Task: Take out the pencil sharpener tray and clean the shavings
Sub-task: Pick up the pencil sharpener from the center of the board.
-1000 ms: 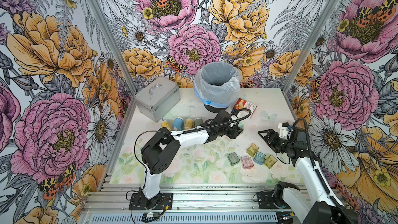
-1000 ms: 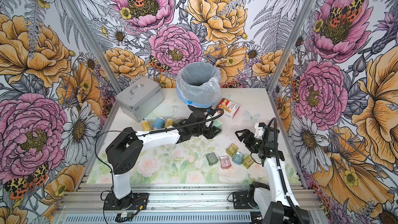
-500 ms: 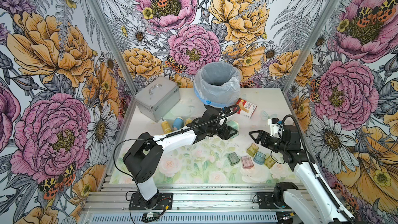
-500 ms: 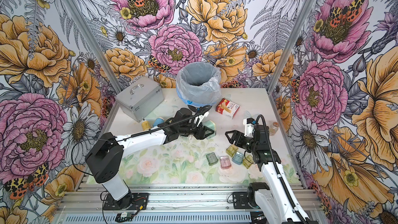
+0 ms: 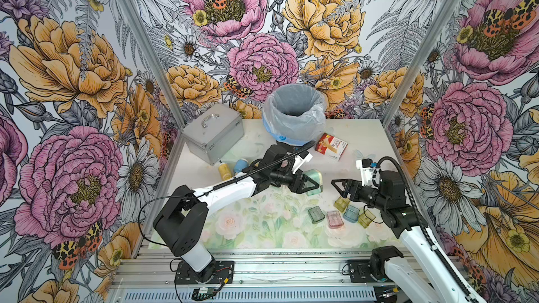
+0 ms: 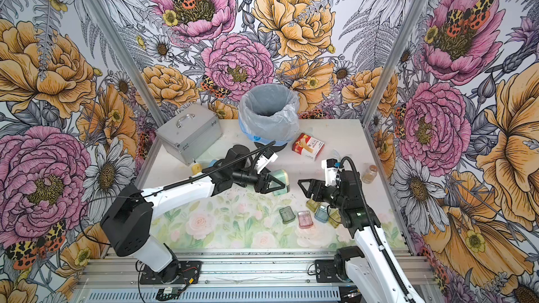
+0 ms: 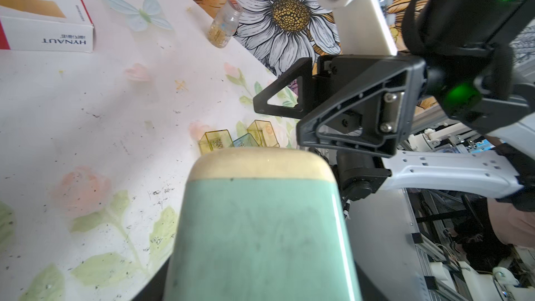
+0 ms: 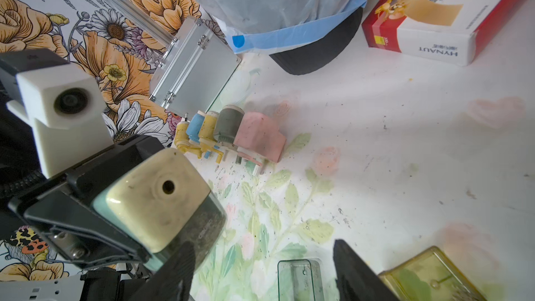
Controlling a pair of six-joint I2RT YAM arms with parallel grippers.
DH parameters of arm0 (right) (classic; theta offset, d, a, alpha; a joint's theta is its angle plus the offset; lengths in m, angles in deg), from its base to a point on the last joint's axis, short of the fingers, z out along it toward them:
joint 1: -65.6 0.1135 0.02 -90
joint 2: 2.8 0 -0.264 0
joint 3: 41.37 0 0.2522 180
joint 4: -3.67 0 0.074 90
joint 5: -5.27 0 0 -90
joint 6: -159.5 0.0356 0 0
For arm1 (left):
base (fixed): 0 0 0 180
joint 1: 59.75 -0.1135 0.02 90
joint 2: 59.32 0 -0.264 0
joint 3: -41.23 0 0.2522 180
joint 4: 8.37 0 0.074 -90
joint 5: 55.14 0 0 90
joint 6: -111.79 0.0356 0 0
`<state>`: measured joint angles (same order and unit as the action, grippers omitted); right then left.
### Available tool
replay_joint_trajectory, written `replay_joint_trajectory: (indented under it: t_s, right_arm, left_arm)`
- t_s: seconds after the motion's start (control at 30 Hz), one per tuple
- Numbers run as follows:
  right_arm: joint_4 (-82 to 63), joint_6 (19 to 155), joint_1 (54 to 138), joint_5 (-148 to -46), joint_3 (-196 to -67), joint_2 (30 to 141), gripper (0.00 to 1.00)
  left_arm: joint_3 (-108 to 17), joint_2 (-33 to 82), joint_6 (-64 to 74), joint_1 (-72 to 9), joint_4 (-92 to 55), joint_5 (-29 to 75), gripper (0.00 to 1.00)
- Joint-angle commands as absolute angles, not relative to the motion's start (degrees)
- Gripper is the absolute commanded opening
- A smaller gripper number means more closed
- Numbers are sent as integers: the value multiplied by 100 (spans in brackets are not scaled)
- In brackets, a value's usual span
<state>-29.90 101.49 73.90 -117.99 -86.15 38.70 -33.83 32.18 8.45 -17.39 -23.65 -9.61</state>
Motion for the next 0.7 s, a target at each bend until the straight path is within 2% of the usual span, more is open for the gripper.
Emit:
replay_joint_trajectory:
  t_s: [0.0, 0.43, 0.67]
  right_arm:
    - [-2741, 10048, 7547, -11936, -8721, 3656, 74]
    - [-2624, 9976, 8478, -12163, -8812, 3292, 71]
    - [-2499, 9987, 8955, -12603, -8979, 3145, 69]
  left_arm:
    - [-3301, 2921, 912, -1852, -2196, -1581, 20]
    - [-3033, 2191, 1125, -1952, -2586, -2067, 17]
    - [-2874, 1701, 1098, -1889, -2617, -2278, 17]
